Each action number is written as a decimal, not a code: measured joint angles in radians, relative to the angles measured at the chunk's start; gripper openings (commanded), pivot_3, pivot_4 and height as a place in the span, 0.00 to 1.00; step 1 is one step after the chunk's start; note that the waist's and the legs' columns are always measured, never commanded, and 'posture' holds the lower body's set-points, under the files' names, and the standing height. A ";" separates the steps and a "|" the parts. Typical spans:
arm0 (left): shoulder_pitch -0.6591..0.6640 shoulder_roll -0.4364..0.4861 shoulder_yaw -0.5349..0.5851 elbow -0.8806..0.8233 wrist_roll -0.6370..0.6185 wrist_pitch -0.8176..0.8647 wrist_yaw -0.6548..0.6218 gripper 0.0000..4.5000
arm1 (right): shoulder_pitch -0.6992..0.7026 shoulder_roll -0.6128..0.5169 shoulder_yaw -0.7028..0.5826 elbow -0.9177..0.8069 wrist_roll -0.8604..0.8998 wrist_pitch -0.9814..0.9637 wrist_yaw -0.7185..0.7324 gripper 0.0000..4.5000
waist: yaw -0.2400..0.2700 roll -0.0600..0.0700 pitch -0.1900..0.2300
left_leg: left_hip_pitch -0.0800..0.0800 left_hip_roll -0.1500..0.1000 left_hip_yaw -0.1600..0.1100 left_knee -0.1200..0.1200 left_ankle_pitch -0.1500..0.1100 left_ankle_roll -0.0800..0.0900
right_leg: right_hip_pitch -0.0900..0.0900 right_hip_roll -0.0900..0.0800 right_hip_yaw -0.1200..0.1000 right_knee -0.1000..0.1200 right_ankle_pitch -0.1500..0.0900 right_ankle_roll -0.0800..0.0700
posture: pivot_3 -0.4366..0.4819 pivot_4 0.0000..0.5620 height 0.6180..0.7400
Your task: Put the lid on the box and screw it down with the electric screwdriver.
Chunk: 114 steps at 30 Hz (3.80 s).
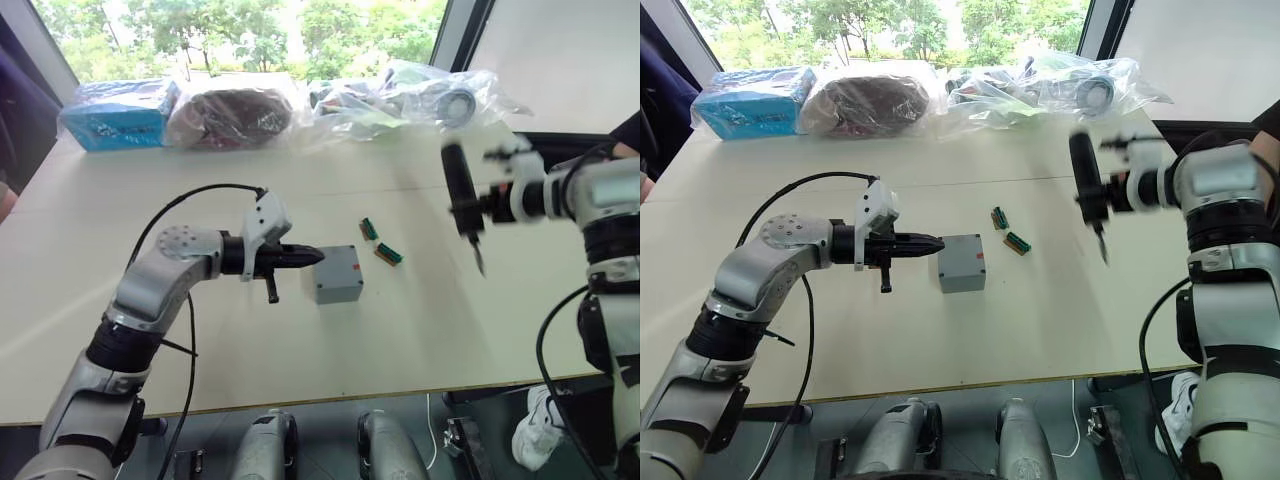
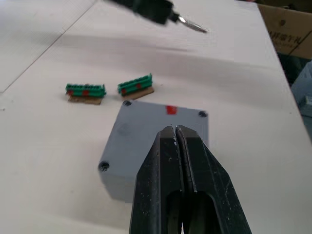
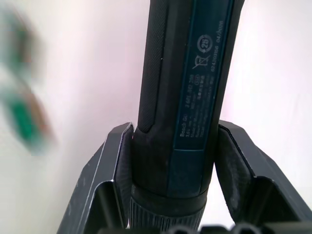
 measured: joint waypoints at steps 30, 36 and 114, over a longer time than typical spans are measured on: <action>-0.092 -0.125 -0.152 0.235 0.201 -0.193 -0.084 0.00 | 0.702 0.558 0.014 -0.860 -0.025 -0.681 -0.384 0.41 | 0.021 -0.004 -0.002 | 0.001 -0.002 -0.003 0.002 0.001 0.000 | 0.004 -0.001 -0.001 0.001 0.001 0.001 | 0.48 0.27 1.00; -0.091 -0.126 -0.152 0.235 0.206 -0.197 -0.083 0.00 | 0.707 0.555 0.026 -0.824 -0.050 -0.738 -0.380 0.41 | 0.021 -0.004 -0.003 | 0.001 -0.002 -0.003 0.002 0.001 0.000 | 0.004 -0.001 -0.001 0.001 0.001 0.001 | 0.48 0.27 1.00; -0.004 0.010 0.008 -0.011 0.020 0.036 -0.123 0.00 | 0.222 0.046 -0.301 -0.599 0.332 0.591 -0.503 0.41 | 0.026 -0.002 -0.006 | -0.001 -0.001 -0.002 -0.002 -0.002 0.004 | 0.002 -0.008 -0.002 -0.004 -0.001 -0.004 | 0.48 0.27 1.00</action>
